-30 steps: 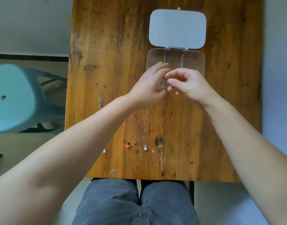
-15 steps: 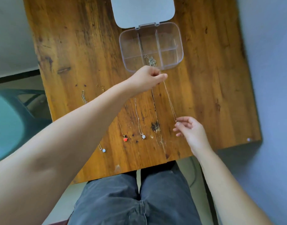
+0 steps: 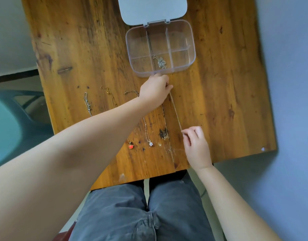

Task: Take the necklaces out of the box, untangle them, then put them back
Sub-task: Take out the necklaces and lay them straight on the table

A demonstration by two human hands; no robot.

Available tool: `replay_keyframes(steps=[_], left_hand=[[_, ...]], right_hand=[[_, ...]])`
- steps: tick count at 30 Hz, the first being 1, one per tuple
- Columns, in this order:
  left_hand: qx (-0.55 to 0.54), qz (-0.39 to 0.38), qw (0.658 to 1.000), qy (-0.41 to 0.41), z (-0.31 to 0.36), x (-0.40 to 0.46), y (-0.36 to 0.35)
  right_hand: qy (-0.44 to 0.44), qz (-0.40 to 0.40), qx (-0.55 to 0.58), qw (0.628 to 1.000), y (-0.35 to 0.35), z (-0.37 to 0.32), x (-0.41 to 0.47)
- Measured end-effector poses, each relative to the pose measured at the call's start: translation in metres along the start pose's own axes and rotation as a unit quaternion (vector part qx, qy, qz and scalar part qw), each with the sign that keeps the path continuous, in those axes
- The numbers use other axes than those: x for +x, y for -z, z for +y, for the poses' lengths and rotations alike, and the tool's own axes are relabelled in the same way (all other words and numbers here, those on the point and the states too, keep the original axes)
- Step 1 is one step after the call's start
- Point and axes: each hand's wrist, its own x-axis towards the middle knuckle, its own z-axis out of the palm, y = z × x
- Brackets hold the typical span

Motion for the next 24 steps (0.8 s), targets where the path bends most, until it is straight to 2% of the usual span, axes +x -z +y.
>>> replay_keyframes(steps=[3,7,12,16,20,22,24], left_hand=[[0.007,0.017,1.0,-0.007,-0.002,-0.003,-0.004],[-0.007,0.029,0.999,-0.019,-0.006,-0.008,-0.002],[-0.029,0.064,0.995,-0.067,-0.022,-0.03,0.016],[-0.074,0.154,0.985,-0.019,-0.039,-0.041,0.028],[-0.076,0.153,0.985,0.008,-0.033,-0.032,0.033],[-0.076,0.181,0.979,0.048,-0.036,-0.027,0.034],[-0.078,0.179,0.979,0.054,-0.033,-0.02,0.035]], right_hand=[[0.055,-0.042,-0.053,0.996,-0.004,0.01,-0.003],[0.051,-0.072,-0.018,0.996,0.002,0.013,-0.005],[-0.01,0.027,0.061,0.998,0.041,0.001,0.041],[0.07,0.043,0.071,0.994,0.066,-0.039,0.118],[0.14,-0.039,-0.016,0.989,0.064,-0.08,0.18],[0.179,-0.139,-0.118,0.967,0.05,-0.098,0.204],[0.19,-0.186,-0.235,0.935,0.046,-0.106,0.214]])
